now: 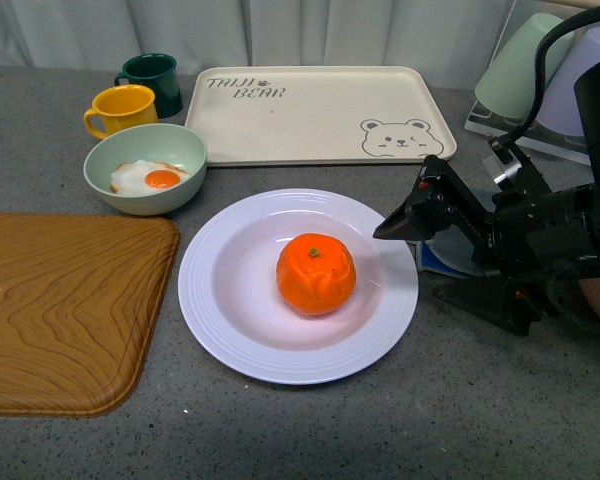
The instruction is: Place orange and plate with both arms
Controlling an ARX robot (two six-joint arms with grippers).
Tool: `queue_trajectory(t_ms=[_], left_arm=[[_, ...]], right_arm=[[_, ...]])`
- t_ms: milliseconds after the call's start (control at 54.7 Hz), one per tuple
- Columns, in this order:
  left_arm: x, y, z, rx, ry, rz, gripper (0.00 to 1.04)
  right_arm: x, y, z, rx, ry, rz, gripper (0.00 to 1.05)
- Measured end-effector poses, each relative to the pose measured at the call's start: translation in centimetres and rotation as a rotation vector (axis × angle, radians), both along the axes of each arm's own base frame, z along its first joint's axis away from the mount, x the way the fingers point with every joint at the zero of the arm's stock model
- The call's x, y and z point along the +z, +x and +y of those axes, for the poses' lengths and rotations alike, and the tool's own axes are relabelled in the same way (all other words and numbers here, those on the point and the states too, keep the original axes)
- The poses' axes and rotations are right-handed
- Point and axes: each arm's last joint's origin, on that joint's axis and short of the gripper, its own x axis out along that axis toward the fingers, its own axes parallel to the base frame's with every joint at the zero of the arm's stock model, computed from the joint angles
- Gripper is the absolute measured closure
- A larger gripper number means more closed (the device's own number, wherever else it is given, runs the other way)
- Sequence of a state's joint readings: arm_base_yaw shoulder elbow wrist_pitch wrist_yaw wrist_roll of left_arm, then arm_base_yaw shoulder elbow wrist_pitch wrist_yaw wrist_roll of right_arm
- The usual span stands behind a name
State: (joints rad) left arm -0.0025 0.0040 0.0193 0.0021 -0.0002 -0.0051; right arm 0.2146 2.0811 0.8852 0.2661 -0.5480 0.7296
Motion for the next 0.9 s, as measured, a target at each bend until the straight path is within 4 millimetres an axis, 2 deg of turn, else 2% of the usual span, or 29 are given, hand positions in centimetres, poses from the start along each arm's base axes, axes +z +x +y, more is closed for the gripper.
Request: queue_trajectory(t_ms=[329,604,659,896], left_arm=[[0.0,0.0,0.0,0.000,0.000,0.000,0.07],[0.0,0.0,0.0,0.000,0.000,0.000,0.07],[0.0,0.0,0.0,0.000,0.000,0.000,0.07],[0.0,0.0,0.0,0.000,0.000,0.000,0.07]], right_arm=[[-0.7,1.6,1.8,0.016,0.045,0.023,0.09],[-1.5,2.5,2.0,-0.044,0.067,0.108,0.10],[-1.6,2.7,2.0,-0.051,0.064,0.120,0.16],[-2.3,2.9,1.9,-0.065,0.001,0.230,0.51]])
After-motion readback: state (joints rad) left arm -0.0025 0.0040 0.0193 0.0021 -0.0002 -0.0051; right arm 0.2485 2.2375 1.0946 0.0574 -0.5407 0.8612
